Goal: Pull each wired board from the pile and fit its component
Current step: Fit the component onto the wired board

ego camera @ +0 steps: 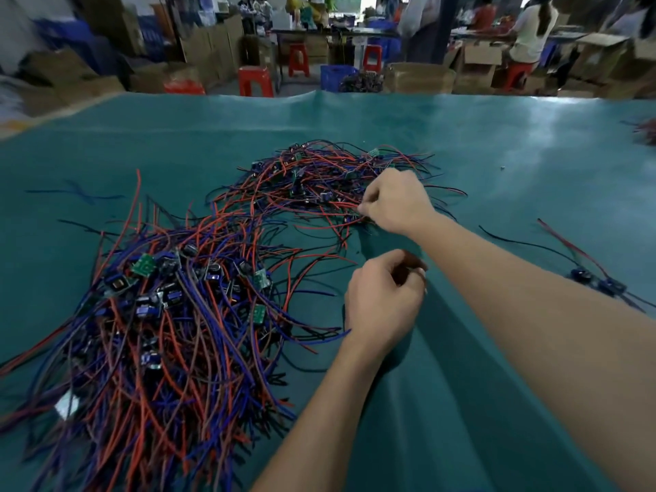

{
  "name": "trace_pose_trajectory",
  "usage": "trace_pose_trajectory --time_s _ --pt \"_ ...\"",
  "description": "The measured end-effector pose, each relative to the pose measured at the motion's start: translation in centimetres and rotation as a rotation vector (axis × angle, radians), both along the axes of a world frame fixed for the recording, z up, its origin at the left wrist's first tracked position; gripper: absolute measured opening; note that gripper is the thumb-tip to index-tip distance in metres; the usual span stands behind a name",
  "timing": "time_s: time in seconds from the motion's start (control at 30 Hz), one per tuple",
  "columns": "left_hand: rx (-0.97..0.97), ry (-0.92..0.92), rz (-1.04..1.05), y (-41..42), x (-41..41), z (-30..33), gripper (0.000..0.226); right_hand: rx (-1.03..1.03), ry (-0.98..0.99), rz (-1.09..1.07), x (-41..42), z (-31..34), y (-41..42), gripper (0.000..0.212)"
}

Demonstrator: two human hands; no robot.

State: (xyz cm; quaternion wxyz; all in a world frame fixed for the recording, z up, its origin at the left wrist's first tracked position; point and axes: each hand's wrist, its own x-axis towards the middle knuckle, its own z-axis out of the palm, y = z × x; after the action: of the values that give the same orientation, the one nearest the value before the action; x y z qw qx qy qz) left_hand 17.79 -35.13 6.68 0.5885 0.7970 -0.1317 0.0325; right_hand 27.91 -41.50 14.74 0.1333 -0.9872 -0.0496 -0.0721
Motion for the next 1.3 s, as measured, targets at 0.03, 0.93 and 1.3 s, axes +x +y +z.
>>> trace_pose_trajectory --time_s 0.03,0.93,1.3 --pt "-0.004 -0.006 0.003 0.0 0.0 0.0 0.022 0.081 -0.018 -0.124 -0.5 0.1 -1.6 0.012" --pt "-0.251 0.088 -0.103 0.0 -0.4 0.0 0.032 0.906 -0.110 -0.209 -13.6 -4.8 -7.9 0.023" --pt "-0.201 0.047 -0.202 0.3 -0.5 -0.1 0.018 1.343 -0.110 -0.250 -13.2 -4.9 -8.1 0.021"
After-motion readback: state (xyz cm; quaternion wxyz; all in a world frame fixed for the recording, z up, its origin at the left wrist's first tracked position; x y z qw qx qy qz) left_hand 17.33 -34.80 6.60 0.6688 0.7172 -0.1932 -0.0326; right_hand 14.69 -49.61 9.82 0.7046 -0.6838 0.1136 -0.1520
